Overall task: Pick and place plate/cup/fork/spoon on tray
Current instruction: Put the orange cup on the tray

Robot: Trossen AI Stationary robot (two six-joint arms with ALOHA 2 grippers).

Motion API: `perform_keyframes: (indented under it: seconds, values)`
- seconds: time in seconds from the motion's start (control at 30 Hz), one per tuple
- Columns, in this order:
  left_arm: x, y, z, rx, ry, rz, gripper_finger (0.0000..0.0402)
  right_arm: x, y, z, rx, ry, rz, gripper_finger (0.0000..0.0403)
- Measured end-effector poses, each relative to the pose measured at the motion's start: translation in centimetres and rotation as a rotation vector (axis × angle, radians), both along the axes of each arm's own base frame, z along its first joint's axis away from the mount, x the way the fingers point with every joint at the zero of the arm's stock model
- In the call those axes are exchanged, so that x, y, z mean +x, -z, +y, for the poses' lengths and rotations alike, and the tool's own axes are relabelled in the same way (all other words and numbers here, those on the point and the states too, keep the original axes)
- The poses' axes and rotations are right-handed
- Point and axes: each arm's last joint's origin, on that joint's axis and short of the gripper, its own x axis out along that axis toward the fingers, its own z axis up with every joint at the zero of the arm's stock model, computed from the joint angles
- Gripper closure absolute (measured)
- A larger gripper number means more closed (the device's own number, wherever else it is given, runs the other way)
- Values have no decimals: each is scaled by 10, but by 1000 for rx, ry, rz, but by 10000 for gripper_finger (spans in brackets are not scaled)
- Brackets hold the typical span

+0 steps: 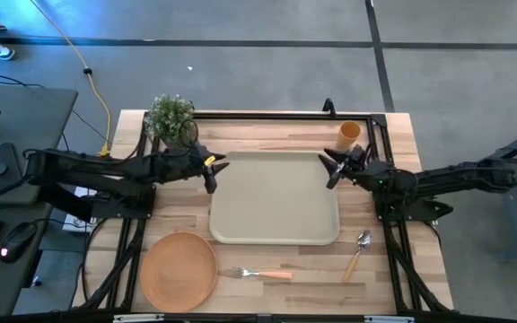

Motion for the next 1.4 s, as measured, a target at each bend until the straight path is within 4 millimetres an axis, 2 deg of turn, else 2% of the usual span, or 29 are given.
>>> perform_keyframes:
  seconds: [0.1,0.2,0.33,0.47,0.6,0.7,0.83,0.97,1.17,1.3,1.4]
  values:
    - [5,1,-2,-2,11,11,282,6,1,-1,5,18,33,249]
    - [11,10,-7,-17,25,51,282,14,-4,-1,15,14,32,249]
    - [23,29,-16,-5,35,125,282,32,-17,5,-28,-28,54,249]
    - [29,33,-19,25,26,140,282,55,-26,6,-95,-40,154,249]
    - [31,25,-21,48,53,127,282,69,-38,-6,-159,171,387,249]
    - [28,18,-24,93,81,118,282,71,-60,-23,-122,339,540,249]
    - [21,7,-25,149,60,100,282,58,-91,-50,17,499,680,249]
    - [14,5,-26,192,-6,62,282,32,-103,-84,201,634,749,249]
    - [5,21,-27,186,-25,30,282,-2,-89,-127,475,592,777,249]
    - [3,25,-27,172,-30,34,282,-19,-77,-149,559,644,832,249]
    - [3,25,-27,179,-27,32,282,-24,-69,-160,602,649,866,249]
